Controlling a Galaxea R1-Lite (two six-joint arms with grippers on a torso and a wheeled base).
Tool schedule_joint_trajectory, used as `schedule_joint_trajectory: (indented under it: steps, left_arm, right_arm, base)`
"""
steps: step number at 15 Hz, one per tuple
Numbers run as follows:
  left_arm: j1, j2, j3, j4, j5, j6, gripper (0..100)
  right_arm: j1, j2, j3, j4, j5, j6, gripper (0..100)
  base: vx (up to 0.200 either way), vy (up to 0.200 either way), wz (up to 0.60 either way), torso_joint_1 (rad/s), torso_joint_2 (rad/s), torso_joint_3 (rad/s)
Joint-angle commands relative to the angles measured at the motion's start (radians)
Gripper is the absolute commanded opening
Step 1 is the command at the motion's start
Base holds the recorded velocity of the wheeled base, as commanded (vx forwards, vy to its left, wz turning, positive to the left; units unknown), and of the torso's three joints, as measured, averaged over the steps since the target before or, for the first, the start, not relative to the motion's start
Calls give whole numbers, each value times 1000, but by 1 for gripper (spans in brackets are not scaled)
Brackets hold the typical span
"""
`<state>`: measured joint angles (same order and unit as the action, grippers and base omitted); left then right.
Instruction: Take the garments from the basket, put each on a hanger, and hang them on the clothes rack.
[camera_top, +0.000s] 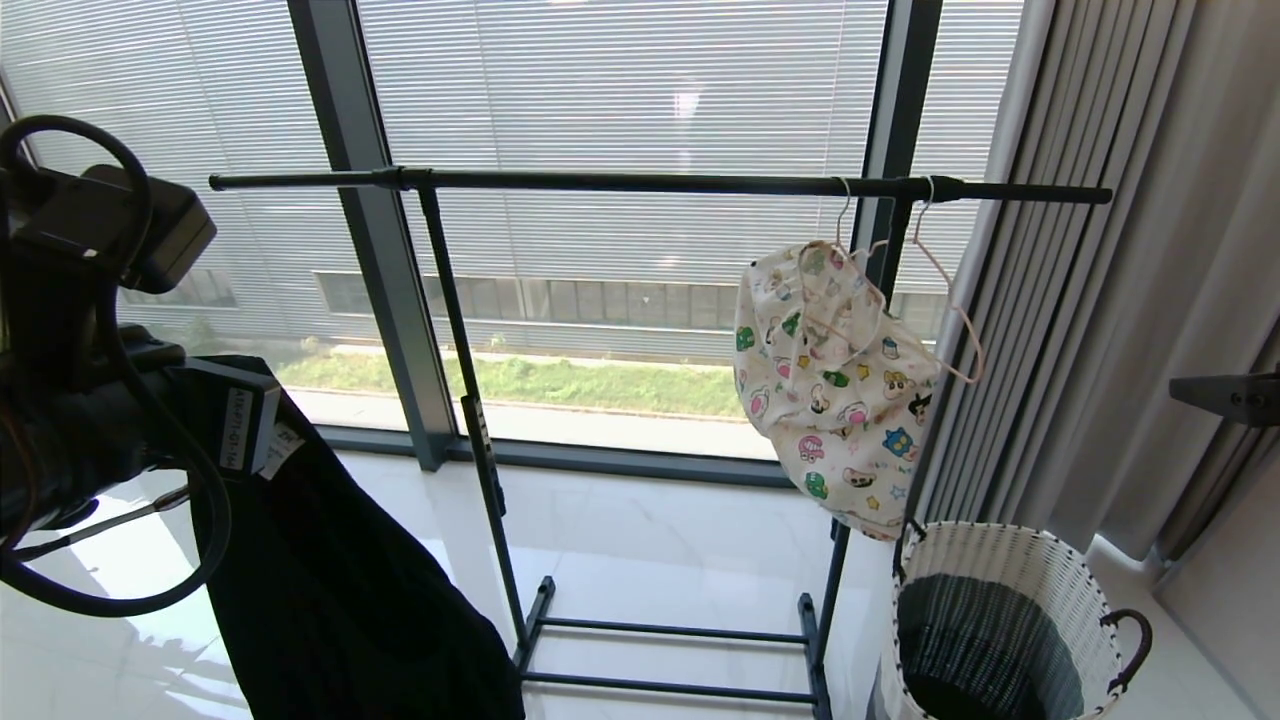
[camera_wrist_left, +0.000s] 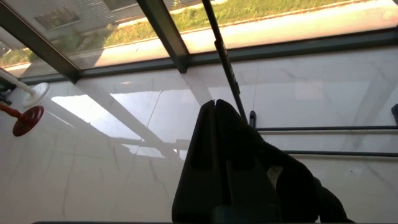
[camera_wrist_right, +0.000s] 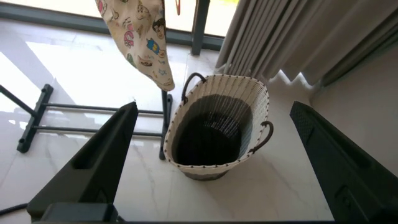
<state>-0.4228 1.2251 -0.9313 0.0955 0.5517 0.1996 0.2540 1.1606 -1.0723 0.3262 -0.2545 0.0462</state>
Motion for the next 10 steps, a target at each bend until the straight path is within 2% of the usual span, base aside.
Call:
schedule_joint_trajectory:
  steps: [1,5,7,10]
  left_arm:
    - [-1,1,0,0,1,0,0]
    - [-2,1,-1,0,-1,1,0]
    - [-5,1,-4,0,-3,1,0]
    - [-13,2,-4,0,-3,1,0]
  right_arm:
    - [1,11,5,-26,0,0,100]
    - [-1,53,8,-99,-3,-2,100]
    - [-25,80,8,-133,6,-8,100]
    - [-56,109,3,-165,77,-26,100]
  base:
    - [0,0,0,232,-510,-271]
    - [0,0,0,232,-504,-272]
    - [200,0,0,78,-183,-93]
    - [200,0,0,23,-48,-23]
